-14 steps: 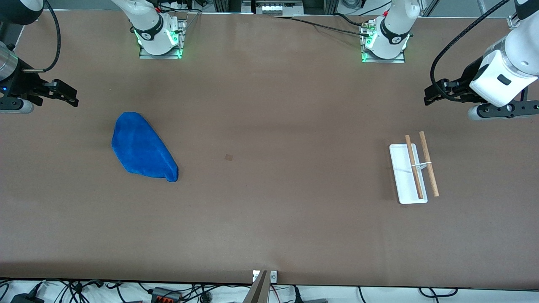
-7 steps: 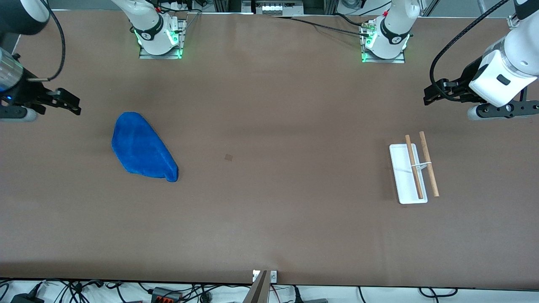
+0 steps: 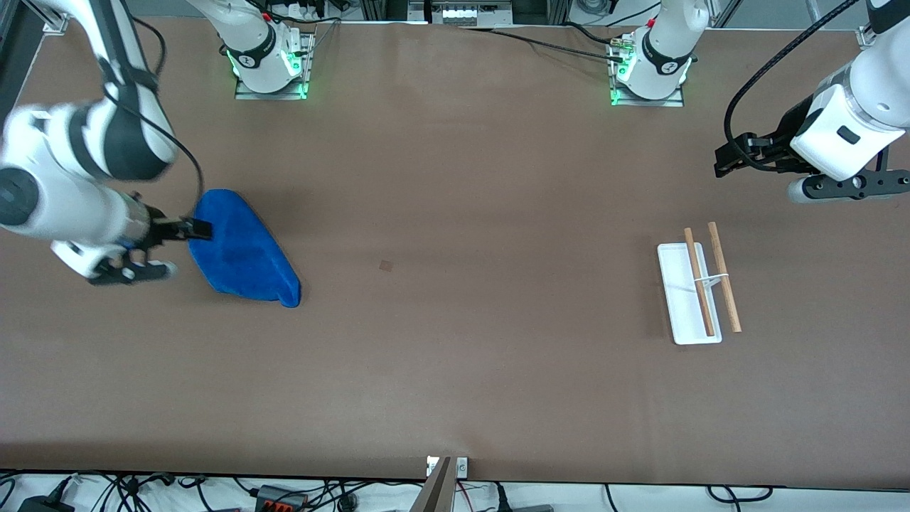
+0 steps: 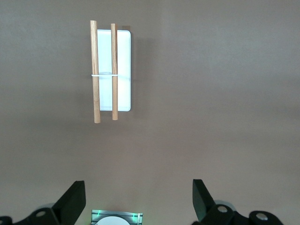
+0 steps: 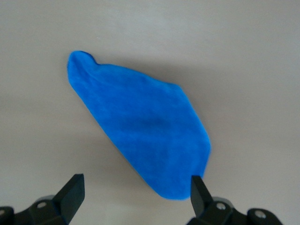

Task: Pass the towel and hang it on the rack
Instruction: 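Reach the right gripper down over the blue towel, then close the right gripper on a corner of the blue towel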

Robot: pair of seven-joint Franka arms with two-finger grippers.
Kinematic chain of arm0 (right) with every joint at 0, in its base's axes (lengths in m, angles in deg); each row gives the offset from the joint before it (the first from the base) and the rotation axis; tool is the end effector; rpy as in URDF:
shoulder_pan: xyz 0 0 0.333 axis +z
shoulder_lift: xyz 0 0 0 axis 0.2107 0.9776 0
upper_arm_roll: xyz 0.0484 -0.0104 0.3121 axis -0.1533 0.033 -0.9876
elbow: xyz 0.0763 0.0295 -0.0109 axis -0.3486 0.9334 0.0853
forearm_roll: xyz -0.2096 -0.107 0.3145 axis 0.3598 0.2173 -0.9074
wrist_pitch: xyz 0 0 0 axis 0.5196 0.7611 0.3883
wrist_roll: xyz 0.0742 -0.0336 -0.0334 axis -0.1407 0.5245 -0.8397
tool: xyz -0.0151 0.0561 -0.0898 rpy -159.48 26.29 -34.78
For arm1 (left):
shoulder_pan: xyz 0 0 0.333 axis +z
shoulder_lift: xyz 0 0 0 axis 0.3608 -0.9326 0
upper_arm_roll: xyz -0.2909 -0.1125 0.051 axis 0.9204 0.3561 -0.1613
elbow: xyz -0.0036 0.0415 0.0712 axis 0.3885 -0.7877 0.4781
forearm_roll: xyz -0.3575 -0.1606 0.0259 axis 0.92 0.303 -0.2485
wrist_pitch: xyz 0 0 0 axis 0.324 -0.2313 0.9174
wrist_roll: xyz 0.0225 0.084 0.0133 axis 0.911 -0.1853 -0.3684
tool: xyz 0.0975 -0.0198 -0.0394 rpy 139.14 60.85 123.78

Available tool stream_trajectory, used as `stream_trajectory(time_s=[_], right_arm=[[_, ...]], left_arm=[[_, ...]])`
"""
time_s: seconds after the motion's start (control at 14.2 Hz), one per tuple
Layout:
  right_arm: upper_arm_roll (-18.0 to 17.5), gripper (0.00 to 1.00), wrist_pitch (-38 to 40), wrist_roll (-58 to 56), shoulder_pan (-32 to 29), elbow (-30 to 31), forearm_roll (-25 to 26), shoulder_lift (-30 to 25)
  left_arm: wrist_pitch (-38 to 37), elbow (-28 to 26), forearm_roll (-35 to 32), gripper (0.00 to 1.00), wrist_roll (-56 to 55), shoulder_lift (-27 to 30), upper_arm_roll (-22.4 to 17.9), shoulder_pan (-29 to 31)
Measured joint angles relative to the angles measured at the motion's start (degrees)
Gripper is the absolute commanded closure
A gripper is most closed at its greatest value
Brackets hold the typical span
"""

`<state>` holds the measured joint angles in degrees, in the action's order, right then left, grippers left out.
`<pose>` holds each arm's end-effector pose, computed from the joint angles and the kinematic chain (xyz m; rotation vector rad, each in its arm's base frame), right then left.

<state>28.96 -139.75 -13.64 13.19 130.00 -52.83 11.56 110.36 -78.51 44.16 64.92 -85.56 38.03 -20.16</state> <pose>0.6244 0.0473 0.3647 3.0845 0.2537 -0.3567 0.5580 -0.0802 0.6113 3.1006 0.1643 -0.2276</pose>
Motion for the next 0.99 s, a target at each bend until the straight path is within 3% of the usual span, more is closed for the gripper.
stream_trajectory(time_s=[0.49,0.99], right_arm=[[-1.1,0.00,-8.9,-0.5,7.6,-4.4,2.8,12.4],[-1.0,0.00,-16.9,-4.6,8.3,-4.5,5.0,18.4]], left_arm=[[-0.4,-0.1,1.2,0.00,-0.1,0.0,-0.1,0.1],[-1.8,-0.1,1.2,0.00,-0.1,0.0,-0.2,0.3]])
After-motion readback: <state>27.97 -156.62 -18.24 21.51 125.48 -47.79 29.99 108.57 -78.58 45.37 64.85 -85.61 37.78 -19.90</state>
